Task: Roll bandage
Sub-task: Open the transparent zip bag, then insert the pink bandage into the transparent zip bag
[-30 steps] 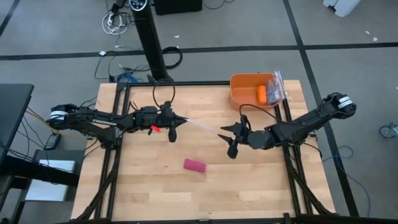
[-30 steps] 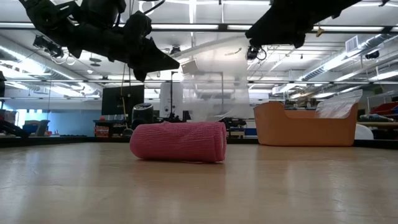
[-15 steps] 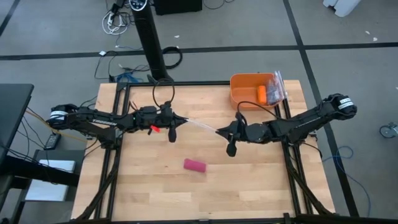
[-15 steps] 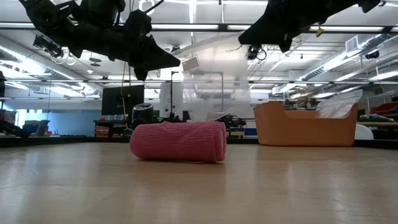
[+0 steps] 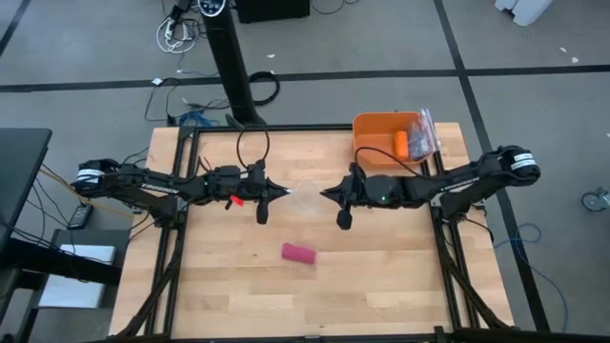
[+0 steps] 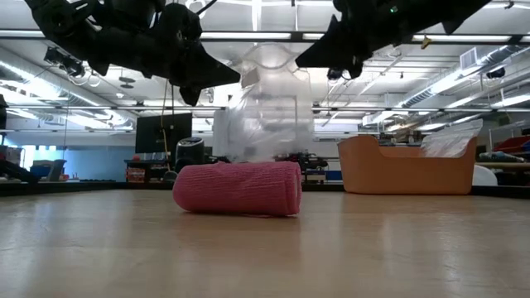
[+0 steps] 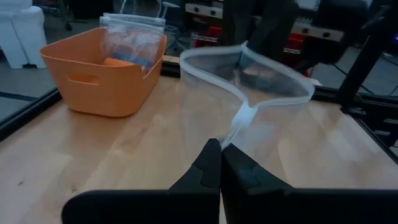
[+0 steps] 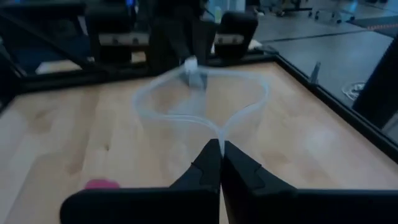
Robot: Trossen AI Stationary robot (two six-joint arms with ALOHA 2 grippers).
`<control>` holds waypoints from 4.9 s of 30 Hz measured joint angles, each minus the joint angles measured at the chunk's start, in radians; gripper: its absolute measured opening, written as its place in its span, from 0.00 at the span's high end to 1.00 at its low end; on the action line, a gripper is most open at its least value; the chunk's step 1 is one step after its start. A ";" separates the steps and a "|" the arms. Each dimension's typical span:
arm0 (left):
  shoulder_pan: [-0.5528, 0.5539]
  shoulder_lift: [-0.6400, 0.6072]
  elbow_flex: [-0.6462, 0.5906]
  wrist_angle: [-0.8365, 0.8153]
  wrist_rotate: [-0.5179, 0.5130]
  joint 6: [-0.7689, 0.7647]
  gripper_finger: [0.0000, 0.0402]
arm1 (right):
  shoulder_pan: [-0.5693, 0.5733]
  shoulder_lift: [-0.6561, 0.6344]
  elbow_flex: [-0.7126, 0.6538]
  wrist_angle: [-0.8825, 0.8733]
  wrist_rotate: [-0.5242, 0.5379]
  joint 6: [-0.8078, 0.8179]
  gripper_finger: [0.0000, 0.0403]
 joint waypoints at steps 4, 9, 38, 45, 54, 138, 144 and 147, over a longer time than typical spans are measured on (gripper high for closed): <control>0.000 0.007 0.000 0.028 0.000 0.001 1.00 | -0.032 0.000 0.002 0.052 -0.073 -0.018 1.00; 0.000 0.078 0.020 0.107 0.009 0.003 1.00 | -0.069 0.001 0.003 0.062 -0.145 -0.047 1.00; 0.003 0.304 0.266 0.022 0.111 0.099 1.00 | -0.080 -0.086 0.003 -0.195 -0.161 -0.060 1.00; 0.003 0.291 0.253 0.019 0.108 0.102 1.00 | -0.045 -0.122 0.003 -0.298 -0.143 -0.010 1.00; 0.003 0.291 0.253 -0.011 0.103 0.096 1.00 | 0.003 -0.123 0.003 -0.335 -0.099 0.027 0.99; 0.142 0.294 0.160 0.087 -0.022 0.118 1.00 | 0.362 0.555 0.333 -0.228 0.211 0.428 0.23; 0.142 0.294 0.160 0.080 0.002 0.130 1.00 | 0.346 0.605 0.345 -0.242 0.171 0.424 0.23; 0.142 0.294 0.161 0.082 0.010 0.131 1.00 | 0.340 0.624 0.345 -0.233 0.136 0.413 0.23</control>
